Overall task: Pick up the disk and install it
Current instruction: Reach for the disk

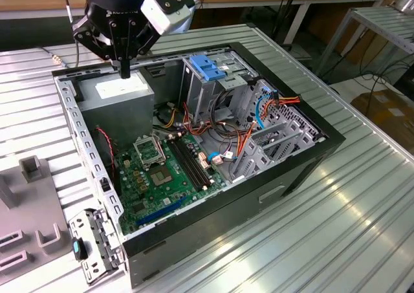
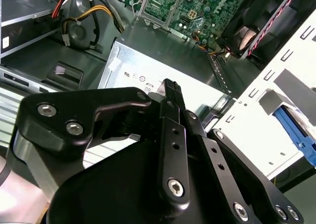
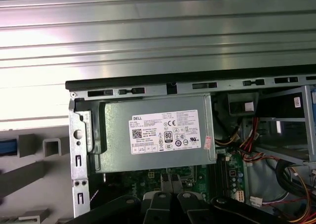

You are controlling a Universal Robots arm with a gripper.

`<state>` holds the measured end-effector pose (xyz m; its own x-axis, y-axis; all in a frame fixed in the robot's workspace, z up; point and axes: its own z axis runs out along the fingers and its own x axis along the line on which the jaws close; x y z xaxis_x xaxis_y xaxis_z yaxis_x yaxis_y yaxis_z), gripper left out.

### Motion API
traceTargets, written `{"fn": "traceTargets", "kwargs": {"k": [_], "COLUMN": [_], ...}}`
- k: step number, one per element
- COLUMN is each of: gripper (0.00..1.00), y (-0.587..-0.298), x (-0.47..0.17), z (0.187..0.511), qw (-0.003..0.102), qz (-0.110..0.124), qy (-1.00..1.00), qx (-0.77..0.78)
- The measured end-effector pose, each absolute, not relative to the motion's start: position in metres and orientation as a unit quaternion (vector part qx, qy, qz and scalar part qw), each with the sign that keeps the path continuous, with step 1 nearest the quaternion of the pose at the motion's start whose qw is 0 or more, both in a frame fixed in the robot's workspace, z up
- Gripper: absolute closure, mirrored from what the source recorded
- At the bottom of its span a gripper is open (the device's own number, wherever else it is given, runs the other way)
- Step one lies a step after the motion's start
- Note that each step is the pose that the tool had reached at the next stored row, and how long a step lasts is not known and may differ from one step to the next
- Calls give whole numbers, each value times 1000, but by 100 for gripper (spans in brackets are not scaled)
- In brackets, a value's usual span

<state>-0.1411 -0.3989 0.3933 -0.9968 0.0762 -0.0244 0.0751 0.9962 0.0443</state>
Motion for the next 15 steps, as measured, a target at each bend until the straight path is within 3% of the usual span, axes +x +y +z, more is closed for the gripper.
{"fn": "traceTargets", "kwargs": {"k": [15], "gripper": [89], "y": [-399], "x": [-145], "z": [393], "qw": [13], "qz": [22], "qy": [999], "qx": [38]}}
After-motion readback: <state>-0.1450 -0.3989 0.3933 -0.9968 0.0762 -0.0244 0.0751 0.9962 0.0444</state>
